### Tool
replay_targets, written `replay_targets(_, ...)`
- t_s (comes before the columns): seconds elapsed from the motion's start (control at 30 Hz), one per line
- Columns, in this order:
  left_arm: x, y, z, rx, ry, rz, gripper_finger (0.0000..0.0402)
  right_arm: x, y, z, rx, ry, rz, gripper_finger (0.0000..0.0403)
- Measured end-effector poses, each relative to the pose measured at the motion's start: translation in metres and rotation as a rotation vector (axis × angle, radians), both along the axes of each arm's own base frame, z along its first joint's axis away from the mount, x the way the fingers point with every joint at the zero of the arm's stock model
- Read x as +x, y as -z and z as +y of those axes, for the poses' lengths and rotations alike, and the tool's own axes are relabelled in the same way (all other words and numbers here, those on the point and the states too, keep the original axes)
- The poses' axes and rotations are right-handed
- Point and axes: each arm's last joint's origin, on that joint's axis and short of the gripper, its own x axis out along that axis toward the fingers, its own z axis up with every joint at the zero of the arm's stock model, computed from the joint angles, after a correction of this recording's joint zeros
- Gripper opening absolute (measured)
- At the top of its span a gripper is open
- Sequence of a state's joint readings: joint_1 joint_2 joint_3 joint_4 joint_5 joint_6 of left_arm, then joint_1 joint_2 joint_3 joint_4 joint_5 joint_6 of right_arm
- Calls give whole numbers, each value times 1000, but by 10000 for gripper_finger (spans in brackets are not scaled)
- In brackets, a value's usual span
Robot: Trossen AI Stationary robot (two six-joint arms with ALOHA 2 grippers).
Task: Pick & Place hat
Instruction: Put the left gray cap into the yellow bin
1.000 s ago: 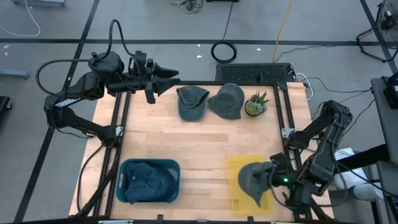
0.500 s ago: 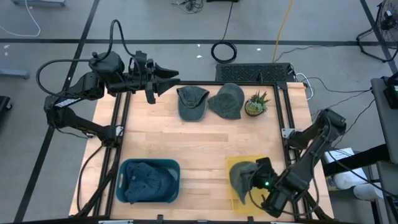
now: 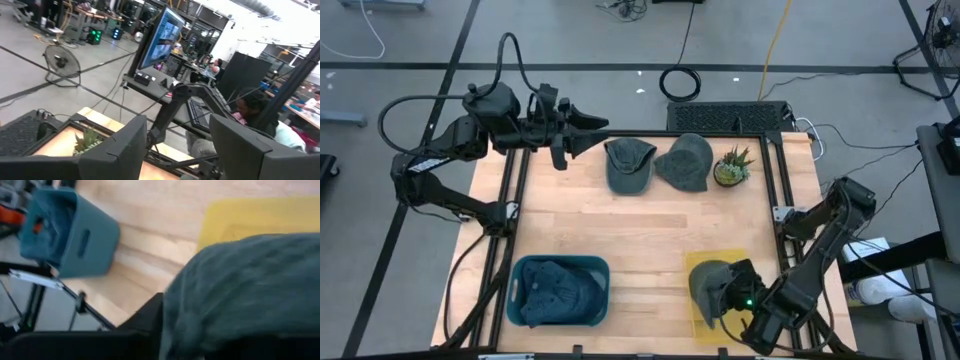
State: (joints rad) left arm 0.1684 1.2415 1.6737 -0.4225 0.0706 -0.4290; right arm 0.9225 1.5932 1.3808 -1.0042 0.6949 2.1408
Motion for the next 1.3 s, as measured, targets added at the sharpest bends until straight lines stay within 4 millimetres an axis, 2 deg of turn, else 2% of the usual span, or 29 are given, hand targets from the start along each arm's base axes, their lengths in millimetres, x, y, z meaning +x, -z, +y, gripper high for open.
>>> replay_targets(0.3, 0, 0, -2, -25, 64, -2, 225, -12, -9, -1, 97, -120, 142, 253)
replay_targets(0.4, 0, 0, -3, -28, 95, -2, 225, -13, -9, 1, 137, -153, 184, 294)
replay_targets(0.53, 0, 0, -4, -51, 123, -2, 225, -12, -10, 7, 228, -224, 230, 330)
replay_targets(0.77, 0, 0, -4, -51, 124, -2, 225, -8, -15, 22, 402, -414, 261, 345)
replay_targets(0.97, 0, 0, -4, -51, 135, -2, 225, -13, -18, 24, 499, -529, 365, 345)
replay_targets(1.1, 0, 0, -4, -47, 139, -2, 225, -23, -27, 13, 512, -539, 430, 345)
replay_targets(1.3, 0, -1, -4, -47, 143, -8, 225, -47, -42, -19, 440, -466, 532, 345)
